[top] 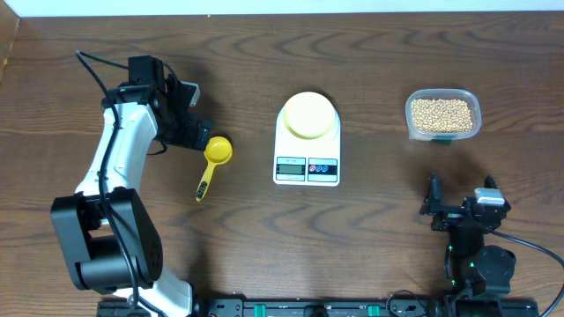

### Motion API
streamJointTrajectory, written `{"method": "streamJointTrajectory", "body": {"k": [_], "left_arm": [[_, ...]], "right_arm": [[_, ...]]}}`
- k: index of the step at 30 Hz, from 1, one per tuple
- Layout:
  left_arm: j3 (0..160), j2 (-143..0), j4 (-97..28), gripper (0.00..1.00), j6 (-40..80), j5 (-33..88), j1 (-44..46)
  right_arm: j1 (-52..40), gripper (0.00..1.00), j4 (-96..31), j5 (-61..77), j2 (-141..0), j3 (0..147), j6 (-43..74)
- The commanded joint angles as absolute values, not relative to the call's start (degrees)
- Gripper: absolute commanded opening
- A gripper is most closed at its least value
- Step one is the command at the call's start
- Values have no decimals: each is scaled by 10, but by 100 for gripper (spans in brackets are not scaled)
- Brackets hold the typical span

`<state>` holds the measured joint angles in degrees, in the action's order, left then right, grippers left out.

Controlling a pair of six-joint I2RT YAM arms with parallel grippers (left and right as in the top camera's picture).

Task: Scoop item into bowl and weigh 50g on scale
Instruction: 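Lower the left gripper toward the yellow scoop's bowl rim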

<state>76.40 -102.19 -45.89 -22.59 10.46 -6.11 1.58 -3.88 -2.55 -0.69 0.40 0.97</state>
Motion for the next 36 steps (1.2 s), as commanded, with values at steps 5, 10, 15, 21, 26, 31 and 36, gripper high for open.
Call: {"method": "streamJointTrajectory", "body": {"k": [5, 10, 15, 21, 26, 31, 36], "left_arm": [[771, -1028, -462, 98, -235, 112, -63], [771, -1028, -462, 97, -235, 112, -63], [771, -1028, -462, 97, -235, 112, -63], [770, -1028, -465, 97, -235, 112, -63], [763, -1028, -471, 97, -239, 112, -63], [758, -1028, -471, 98, -240, 112, -63], [752, -1028, -470, 98, -255, 112, -63]], "right_arm": [[17, 99, -41, -24, -4, 3, 3], [17, 99, -41, -24, -4, 3, 3], [17, 99, -41, -24, -4, 3, 3], [17, 99, -41, -24, -4, 3, 3], [17, 99, -41, -24, -4, 3, 3], [17, 99, -41, -24, -4, 3, 3], [17, 99, -41, -24, -4, 3, 3]]}}
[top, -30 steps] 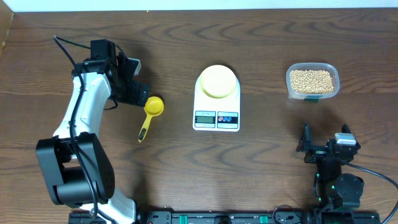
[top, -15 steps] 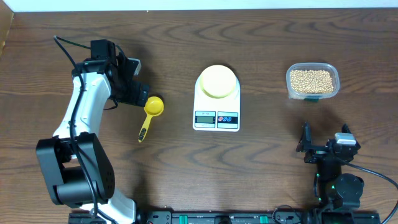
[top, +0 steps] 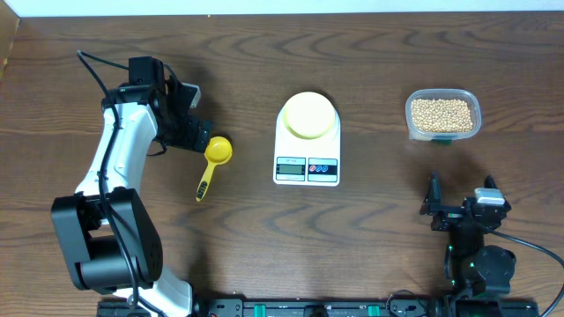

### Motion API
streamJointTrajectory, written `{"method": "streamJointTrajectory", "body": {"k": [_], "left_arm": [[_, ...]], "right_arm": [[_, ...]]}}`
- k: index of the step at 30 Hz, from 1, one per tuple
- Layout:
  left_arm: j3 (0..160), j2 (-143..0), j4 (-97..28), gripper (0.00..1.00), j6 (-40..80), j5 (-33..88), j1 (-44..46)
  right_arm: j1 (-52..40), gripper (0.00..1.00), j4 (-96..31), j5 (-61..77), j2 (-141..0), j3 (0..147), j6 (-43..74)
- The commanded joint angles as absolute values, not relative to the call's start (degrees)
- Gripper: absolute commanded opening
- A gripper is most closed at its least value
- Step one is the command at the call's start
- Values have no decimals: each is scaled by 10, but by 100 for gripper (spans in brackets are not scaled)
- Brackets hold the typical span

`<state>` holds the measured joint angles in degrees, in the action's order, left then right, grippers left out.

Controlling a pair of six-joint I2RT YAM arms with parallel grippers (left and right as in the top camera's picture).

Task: Scoop item into bowl and weigh 50g on scale
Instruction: 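Lower the left gripper toward the yellow scoop's bowl rim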

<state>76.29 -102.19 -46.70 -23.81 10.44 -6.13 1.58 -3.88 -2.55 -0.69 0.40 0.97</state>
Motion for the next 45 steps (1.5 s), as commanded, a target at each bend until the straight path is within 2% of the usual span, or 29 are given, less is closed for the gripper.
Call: {"method": "streamJointTrajectory", "body": {"k": [1, 45], "left_arm": [[752, -1028, -470, 98, -256, 112, -63], [725, -1028, -400, 98, -300, 116, -34]], "right_arm": [[17, 99, -41, -24, -4, 3, 3], [17, 99, -41, -24, -4, 3, 3]]}}
